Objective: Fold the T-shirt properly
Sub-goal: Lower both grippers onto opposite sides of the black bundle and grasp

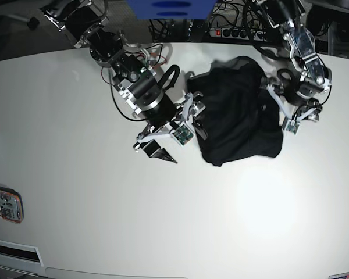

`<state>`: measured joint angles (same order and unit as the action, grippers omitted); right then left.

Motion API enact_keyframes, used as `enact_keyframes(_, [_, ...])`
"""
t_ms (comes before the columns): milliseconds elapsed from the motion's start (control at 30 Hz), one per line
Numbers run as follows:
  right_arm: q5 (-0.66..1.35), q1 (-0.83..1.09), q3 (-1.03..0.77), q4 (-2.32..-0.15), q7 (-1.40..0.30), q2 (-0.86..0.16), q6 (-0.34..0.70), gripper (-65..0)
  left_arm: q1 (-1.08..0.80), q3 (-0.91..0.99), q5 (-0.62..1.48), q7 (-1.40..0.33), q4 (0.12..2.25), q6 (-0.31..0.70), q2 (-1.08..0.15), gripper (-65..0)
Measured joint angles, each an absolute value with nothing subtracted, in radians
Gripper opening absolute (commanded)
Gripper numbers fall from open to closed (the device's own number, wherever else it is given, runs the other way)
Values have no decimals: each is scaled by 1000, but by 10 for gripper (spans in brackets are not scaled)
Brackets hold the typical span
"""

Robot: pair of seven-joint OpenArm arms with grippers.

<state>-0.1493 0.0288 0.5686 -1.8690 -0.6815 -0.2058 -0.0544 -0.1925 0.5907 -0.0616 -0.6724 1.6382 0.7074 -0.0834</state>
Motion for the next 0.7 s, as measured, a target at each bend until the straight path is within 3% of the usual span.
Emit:
enact_keyframes(133, [-138, 39, 580, -1869, -681, -202, -45, -139, -137, 561, -108, -574, 1549, 704, -83, 0])
enact_keyframes(400, [-134, 33, 578, -1862, -675, -143, -44, -139, -60, 408, -160, -585, 1522, 689, -84, 0])
enact_keyframes(700, [-134, -29, 575, -1772, -689, -149, -41, -139, 210, 294, -383, -605, 1300, 707, -79, 0])
